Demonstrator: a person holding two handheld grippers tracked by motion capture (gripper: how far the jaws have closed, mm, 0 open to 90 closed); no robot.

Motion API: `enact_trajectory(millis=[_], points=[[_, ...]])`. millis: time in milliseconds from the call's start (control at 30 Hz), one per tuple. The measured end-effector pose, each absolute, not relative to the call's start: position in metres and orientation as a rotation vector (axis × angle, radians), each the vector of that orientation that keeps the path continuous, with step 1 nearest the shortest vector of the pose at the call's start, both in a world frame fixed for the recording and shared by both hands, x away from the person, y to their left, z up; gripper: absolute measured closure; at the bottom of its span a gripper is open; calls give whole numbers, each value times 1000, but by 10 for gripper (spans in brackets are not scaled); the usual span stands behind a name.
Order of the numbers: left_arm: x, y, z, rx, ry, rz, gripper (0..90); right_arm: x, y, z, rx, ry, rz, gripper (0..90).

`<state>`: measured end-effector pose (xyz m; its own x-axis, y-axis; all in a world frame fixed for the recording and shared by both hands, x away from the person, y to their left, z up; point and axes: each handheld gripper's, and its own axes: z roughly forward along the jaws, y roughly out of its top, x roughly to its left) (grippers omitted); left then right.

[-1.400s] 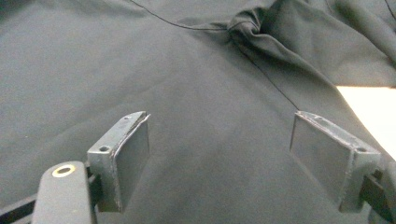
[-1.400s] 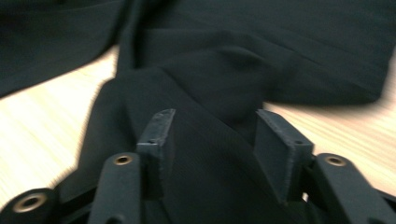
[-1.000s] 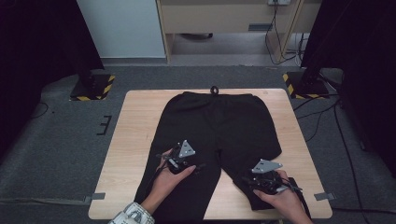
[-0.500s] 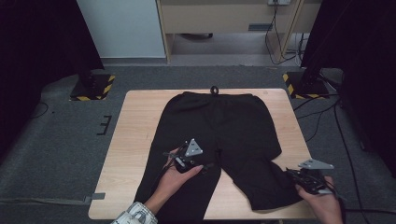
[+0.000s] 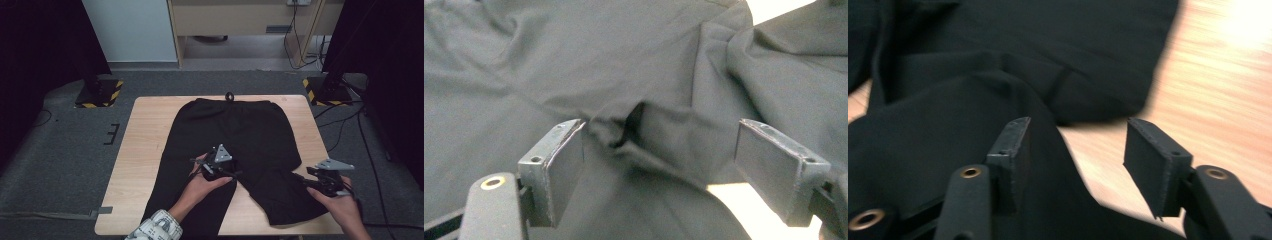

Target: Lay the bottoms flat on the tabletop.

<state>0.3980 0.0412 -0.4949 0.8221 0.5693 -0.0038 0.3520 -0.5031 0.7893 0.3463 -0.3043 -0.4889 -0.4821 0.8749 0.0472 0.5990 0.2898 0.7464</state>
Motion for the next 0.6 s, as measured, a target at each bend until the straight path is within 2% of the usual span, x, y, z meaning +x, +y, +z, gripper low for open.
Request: enact_trajectory(millis=[100,200,267,300,400,433,467,533,600], points=[[402,30,-495,2158,670,330,176,360,-283,-503,1314,2257,1020,399],[406,21,-499,2168,659,345,175,362,-274,-508,1295,2275,1015,415],[411,15,-506,2202,655,349,182,364,-269,-513,1274,2297,1001,480],[413,13,-508,2213,658,347,217,364,-265,-515,1263,2297,994,530],[412,10,-512,2244,640,405,414,366,-260,-518,1247,2307,974,723],[411,9,-513,2249,621,421,606,365,-260,-519,1256,2316,959,827],[410,9,-512,2256,613,428,606,365,-260,-519,1256,2316,959,827],[408,10,-511,2263,605,426,748,364,-261,-519,1252,2322,946,877],[408,13,-508,2267,611,420,852,361,-264,-518,1271,2336,935,891]])
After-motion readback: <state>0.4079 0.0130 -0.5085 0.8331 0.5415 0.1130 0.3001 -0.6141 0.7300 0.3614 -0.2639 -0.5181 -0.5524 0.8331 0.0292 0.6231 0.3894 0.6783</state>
